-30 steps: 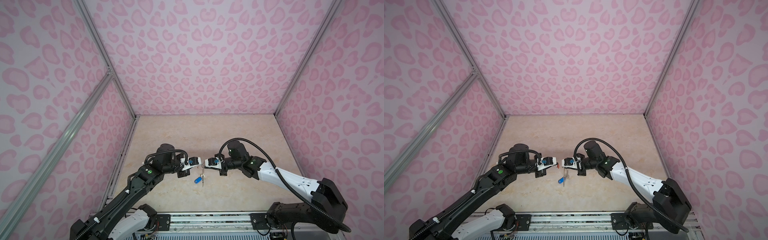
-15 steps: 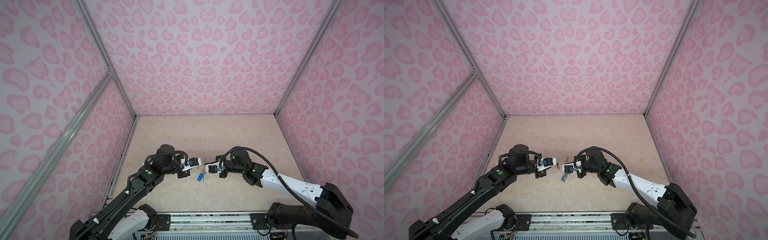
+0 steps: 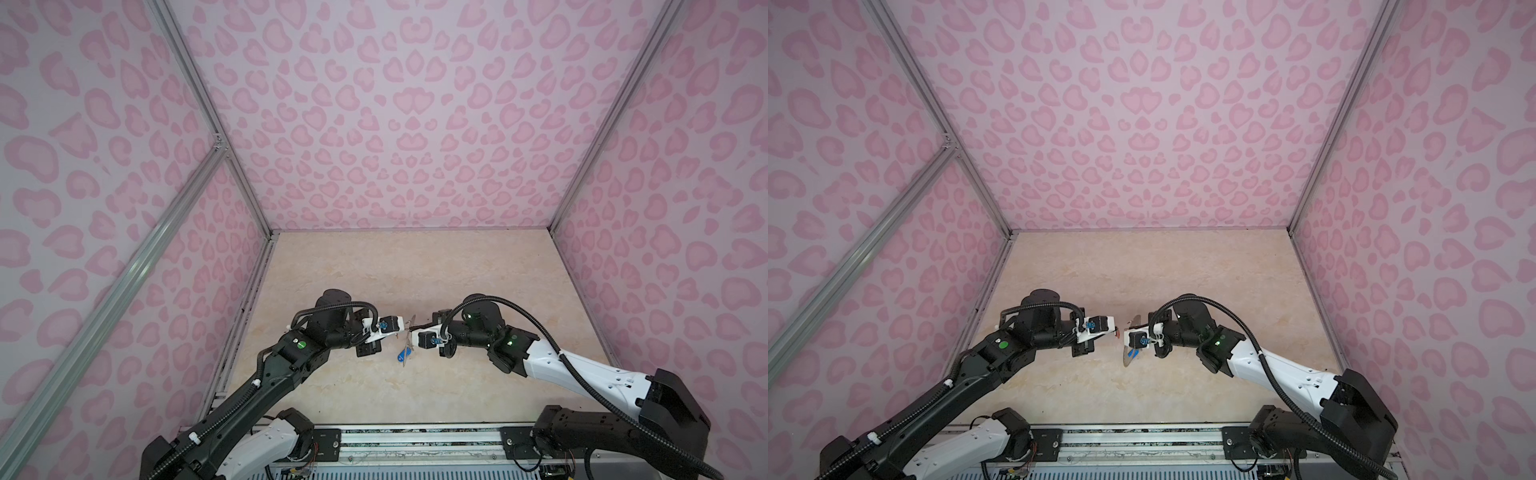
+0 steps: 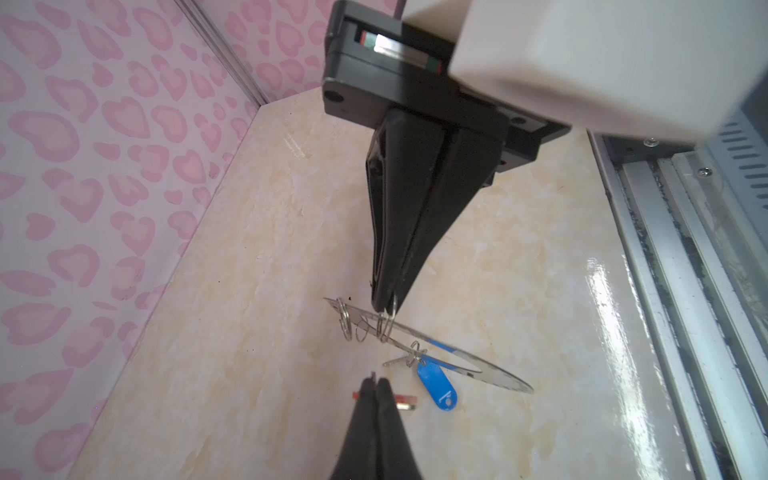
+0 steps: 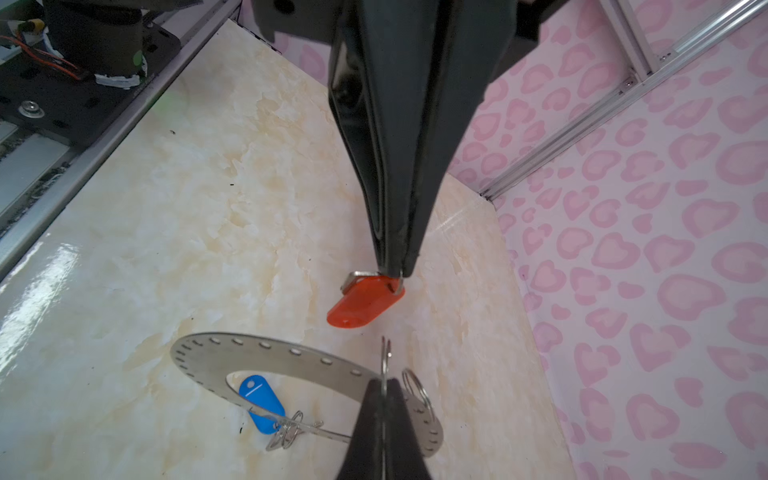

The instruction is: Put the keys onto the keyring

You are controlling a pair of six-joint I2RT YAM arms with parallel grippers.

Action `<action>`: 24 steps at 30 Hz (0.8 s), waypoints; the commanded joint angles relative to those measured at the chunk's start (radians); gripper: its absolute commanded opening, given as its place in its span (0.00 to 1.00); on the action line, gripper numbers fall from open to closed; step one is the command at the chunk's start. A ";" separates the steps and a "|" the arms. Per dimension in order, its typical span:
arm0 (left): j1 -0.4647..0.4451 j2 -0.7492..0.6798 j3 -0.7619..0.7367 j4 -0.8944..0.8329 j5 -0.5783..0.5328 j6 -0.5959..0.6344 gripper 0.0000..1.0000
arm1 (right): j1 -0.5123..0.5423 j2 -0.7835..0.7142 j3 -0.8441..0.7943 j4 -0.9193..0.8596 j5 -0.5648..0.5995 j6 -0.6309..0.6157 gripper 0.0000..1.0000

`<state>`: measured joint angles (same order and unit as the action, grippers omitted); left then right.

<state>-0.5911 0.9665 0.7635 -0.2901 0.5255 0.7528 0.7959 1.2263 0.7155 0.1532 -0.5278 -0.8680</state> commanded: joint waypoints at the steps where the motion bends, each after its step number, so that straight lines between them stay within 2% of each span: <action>1: -0.003 0.010 0.009 0.029 -0.003 0.011 0.03 | -0.015 0.013 0.037 -0.044 -0.089 0.038 0.00; 9: -0.005 0.012 0.019 0.023 0.021 0.017 0.03 | -0.046 0.066 0.137 -0.232 -0.256 0.096 0.00; 24: -0.031 0.011 0.022 0.011 0.050 0.031 0.03 | -0.078 0.129 0.205 -0.320 -0.337 0.107 0.00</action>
<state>-0.6163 0.9745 0.7681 -0.2905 0.5522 0.7681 0.7212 1.3483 0.9123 -0.1577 -0.8310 -0.7704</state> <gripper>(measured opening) 0.050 0.047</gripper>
